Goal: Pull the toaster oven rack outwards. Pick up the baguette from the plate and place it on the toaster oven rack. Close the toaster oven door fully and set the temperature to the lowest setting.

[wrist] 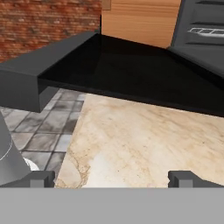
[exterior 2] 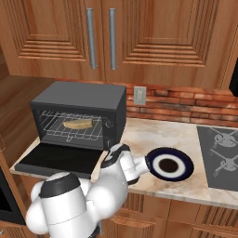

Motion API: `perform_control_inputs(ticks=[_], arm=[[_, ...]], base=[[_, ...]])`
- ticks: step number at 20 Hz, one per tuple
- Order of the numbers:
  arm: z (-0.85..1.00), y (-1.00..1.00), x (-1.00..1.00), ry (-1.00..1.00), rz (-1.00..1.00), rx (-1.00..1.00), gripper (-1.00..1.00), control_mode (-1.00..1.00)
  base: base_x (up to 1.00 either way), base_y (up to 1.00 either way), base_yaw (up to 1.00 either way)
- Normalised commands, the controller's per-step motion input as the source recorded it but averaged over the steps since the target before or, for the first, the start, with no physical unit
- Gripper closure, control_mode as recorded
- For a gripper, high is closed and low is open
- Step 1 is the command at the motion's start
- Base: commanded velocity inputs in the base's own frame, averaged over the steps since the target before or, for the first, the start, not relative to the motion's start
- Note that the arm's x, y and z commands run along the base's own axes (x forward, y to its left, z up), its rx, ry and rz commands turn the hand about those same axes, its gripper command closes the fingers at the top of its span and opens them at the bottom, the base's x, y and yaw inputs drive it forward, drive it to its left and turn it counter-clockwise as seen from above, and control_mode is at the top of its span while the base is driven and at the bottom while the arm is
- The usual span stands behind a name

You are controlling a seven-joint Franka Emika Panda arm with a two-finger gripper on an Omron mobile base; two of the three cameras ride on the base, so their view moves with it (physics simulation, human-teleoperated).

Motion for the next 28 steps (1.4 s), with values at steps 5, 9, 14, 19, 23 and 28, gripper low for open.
perform_control_inputs(ticks=[5,9,14,19,23,28], arm=[[-0.26,1.0,-0.07,0.23,0.0,0.0,-1.0,-1.0],[-0.27,1.0,-0.07,0.24,0.0,0.0,-1.0,-1.0],[-0.15,1.0,-0.23,0.27,0.0,0.0,-1.0,-1.0],[-0.05,1.0,-0.43,0.27,0.0,0.0,-1.0,-1.0],[0.0,1.0,-0.45,0.29,0.0,0.0,-1.0,-1.0],[0.0,1.0,-0.45,0.32,0.0,0.0,-1.0,-1.0]], base=[[0.0,0.0,0.0],[0.0,0.0,0.0],[0.0,0.0,0.0],[0.0,0.0,0.0],[0.0,0.0,0.0],[0.0,0.0,0.0]])
